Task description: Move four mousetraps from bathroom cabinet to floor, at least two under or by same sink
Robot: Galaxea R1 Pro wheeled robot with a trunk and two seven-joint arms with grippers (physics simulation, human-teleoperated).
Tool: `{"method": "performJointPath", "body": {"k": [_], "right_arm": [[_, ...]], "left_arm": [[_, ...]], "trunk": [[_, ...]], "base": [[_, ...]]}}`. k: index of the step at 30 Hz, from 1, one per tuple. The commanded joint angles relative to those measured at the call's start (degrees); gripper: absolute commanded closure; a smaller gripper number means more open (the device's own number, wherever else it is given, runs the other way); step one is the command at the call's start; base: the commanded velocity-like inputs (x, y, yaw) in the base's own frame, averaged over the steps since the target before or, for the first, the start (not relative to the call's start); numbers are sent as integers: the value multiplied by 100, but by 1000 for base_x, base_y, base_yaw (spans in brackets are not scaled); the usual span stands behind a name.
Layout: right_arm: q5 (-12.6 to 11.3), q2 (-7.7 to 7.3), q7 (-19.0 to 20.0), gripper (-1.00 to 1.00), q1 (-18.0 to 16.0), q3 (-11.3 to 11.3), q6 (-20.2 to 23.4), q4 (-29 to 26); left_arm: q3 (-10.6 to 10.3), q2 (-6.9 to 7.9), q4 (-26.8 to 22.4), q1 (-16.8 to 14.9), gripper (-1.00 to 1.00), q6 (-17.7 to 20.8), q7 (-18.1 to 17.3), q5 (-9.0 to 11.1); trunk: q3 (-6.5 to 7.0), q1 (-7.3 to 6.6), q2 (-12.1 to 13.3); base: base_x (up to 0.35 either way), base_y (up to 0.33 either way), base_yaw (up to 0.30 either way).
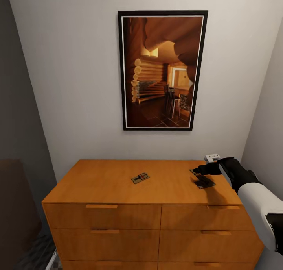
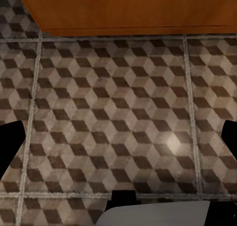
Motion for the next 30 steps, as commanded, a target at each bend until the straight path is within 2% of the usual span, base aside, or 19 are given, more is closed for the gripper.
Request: {"method": "performJointPath", "body": {"k": [1,16,30], "right_arm": [[59,-5,43,-100,-3,20,12,-10],[57,-6,43,-100,-3,20,-3,32],[55,0,43,-100,-3,23,-233,168]], "left_arm": [[-3,1,-6,1,-100,-10,5,-5],[-1,1,-6,1,-100,-10,5,-3],[-3,1,-6,1,-100,-10,5,-3]], "trunk": [[-12,0,-4],[-63,0,-4],[-66,0,-4]], "base": [[0,0,0],[0,0,0],[0,0,0]]}}
